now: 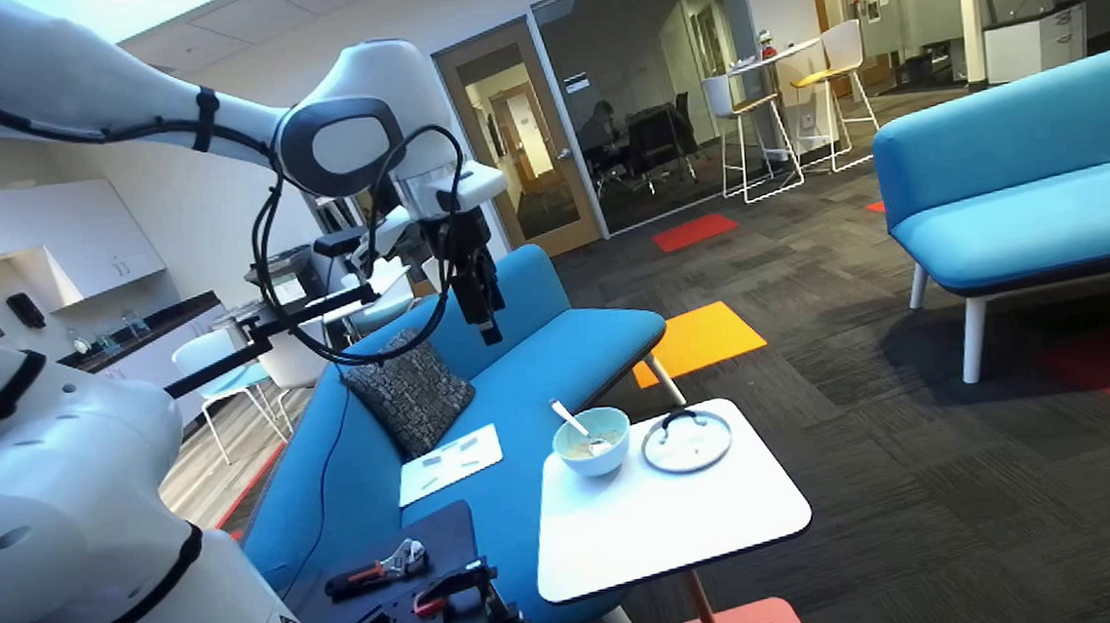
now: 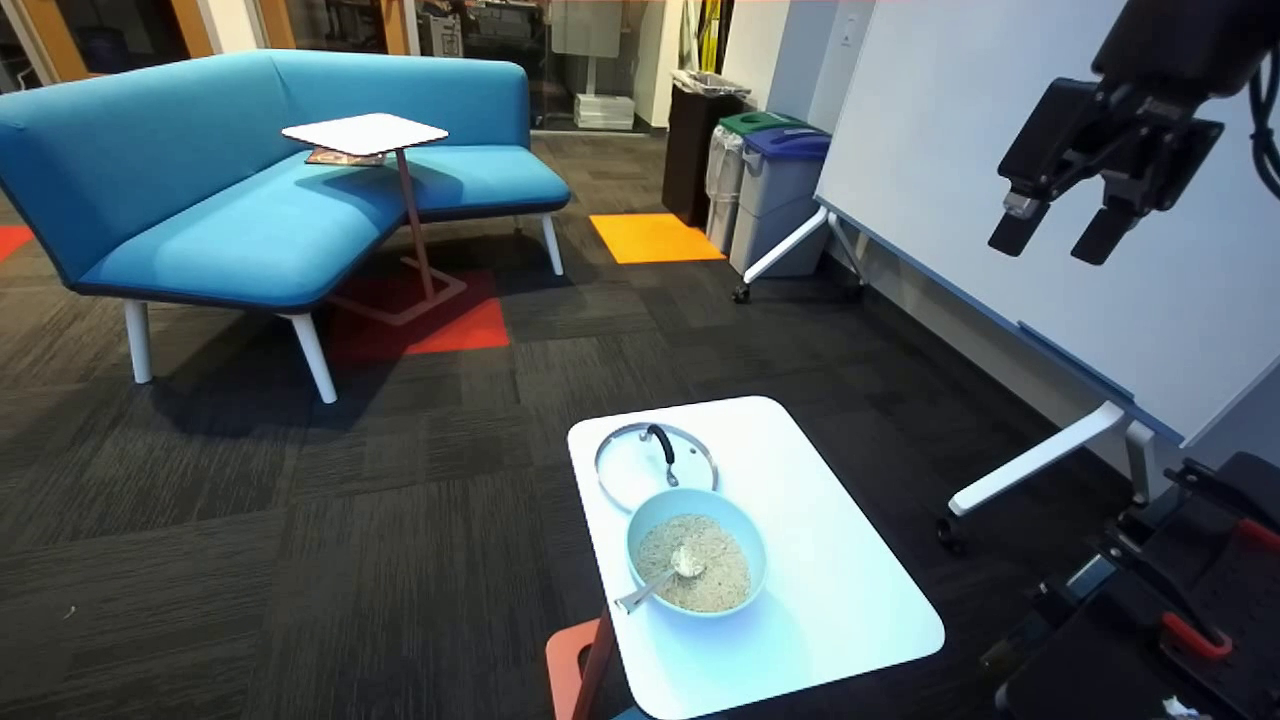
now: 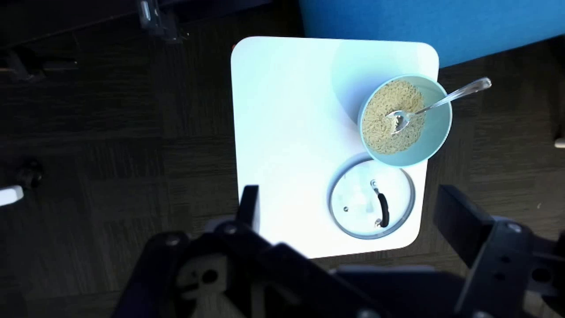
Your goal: Pick the spoon in the bowl and put it on the table
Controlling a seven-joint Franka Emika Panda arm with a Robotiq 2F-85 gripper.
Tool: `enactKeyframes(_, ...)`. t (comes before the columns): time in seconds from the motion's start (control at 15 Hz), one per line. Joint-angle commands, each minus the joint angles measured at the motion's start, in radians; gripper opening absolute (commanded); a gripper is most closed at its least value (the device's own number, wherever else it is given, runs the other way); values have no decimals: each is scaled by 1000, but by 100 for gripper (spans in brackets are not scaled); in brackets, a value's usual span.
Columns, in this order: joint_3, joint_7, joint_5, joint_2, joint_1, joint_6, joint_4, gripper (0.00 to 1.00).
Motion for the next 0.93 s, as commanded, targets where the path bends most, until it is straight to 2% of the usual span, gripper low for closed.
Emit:
enactKeyframes(0.0, -9, 139, 27, 73, -28, 47, 17, 100)
enactKeyframes(0.33, 3, 357, 102, 249, -9, 167, 64, 100)
enactKeyframes(0.67, 8, 553, 212, 466, 64, 342, 149, 100)
enactKeyframes(0.87, 8, 652, 237, 597, 113, 412, 219, 100)
